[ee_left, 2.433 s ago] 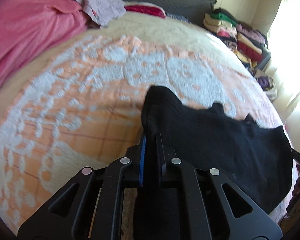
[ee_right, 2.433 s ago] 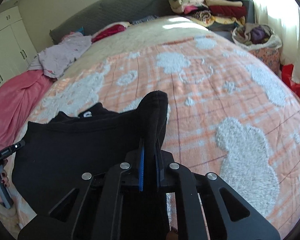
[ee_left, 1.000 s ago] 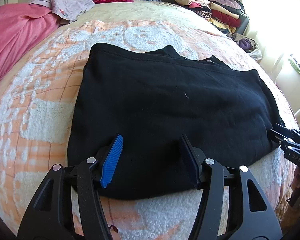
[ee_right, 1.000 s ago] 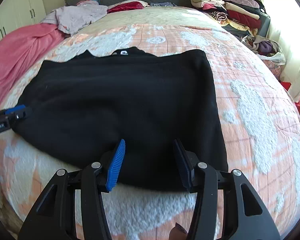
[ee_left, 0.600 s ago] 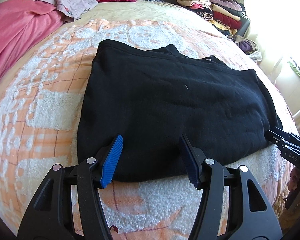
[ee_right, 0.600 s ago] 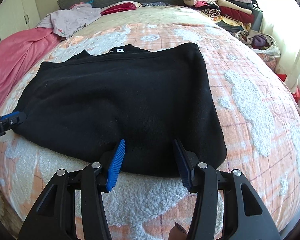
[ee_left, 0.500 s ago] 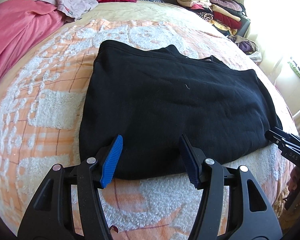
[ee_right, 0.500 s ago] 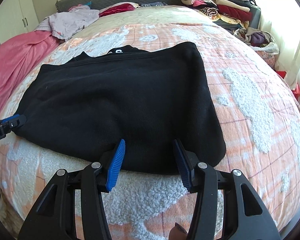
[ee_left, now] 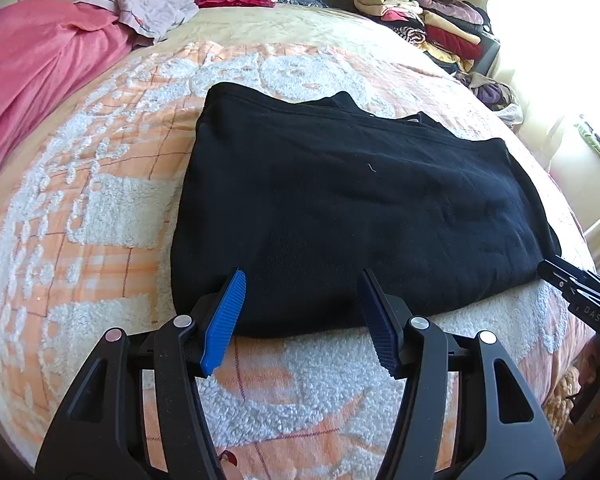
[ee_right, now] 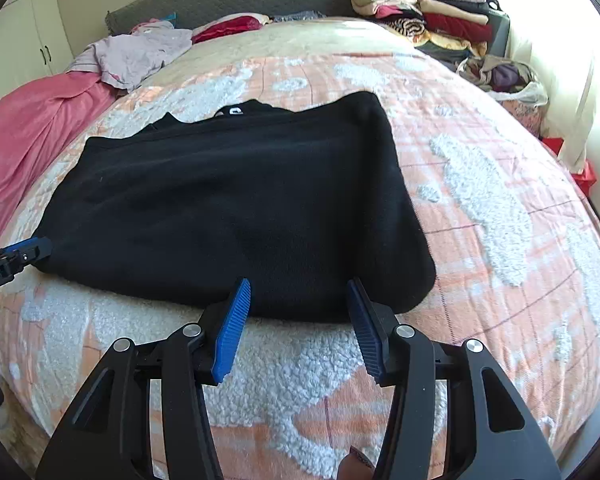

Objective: Fold small clothes
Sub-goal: 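Pull both tools back from the folded sweatshirt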

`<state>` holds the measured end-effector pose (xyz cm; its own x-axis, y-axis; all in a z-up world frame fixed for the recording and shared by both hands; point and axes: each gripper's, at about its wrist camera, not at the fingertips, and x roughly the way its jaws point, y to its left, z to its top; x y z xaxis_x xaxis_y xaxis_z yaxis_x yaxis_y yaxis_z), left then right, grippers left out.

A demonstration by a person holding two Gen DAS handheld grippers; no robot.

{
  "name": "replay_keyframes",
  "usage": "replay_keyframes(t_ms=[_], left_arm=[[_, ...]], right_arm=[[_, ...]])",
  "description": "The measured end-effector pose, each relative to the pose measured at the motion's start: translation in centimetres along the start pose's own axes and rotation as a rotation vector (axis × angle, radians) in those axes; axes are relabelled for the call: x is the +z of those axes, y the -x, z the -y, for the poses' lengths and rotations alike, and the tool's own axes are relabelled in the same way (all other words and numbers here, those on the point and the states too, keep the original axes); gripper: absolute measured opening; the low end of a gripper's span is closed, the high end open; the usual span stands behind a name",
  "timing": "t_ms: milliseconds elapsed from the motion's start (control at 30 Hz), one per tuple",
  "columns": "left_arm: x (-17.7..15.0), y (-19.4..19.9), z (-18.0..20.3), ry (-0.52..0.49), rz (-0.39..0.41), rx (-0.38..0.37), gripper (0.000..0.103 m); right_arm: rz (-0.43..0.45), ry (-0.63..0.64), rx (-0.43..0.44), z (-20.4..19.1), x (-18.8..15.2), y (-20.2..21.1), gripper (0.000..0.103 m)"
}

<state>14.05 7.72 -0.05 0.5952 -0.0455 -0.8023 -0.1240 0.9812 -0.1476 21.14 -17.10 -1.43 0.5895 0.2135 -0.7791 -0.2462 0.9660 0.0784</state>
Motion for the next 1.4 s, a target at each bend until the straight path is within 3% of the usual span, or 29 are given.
replay_keyframes(t_ms=[100, 133, 167, 300, 533, 600, 767, 1400], left_arm=[[-0.2, 0.4, -0.1, 0.003, 0.004, -0.001, 0.05], [-0.3, 0.6, -0.2, 0.003, 0.004, -0.002, 0.05], [-0.3, 0.7, -0.2, 0.003, 0.004, -0.001, 0.051], [-0.5, 1.4, -0.1, 0.002, 0.008, 0.001, 0.056], [-1.0, 2.3, -0.4, 0.007, 0.013, 0.01, 0.068], [-1.1, 2.6, -0.5, 0.009, 0.019, 0.017, 0.078], [-1.1, 3.6, -0.7, 0.005, 0.041, 0.037, 0.092], [-1.3, 6.4, -3.0, 0.044, 0.089, 0.072, 0.093]], right_arm=[[0.013, -0.004, 0.006, 0.0, -0.2, 0.7, 0.049], [0.018, -0.007, 0.003, 0.0, -0.2, 1.0, 0.054], [0.026, -0.009, 0.002, 0.0, -0.3, 1.2, 0.067], [0.042, -0.02, 0.008, -0.1, -0.4, 2.0, 0.074], [0.069, -0.025, -0.001, -0.6, -0.5, 3.1, 0.089], [0.077, -0.027, -0.016, -0.7, -0.5, 3.5, 0.098], [0.102, -0.027, -0.029, -0.9, -0.5, 4.2, 0.098], [0.219, 0.089, 0.009, -5.6, 0.3, 7.6, 0.098]])
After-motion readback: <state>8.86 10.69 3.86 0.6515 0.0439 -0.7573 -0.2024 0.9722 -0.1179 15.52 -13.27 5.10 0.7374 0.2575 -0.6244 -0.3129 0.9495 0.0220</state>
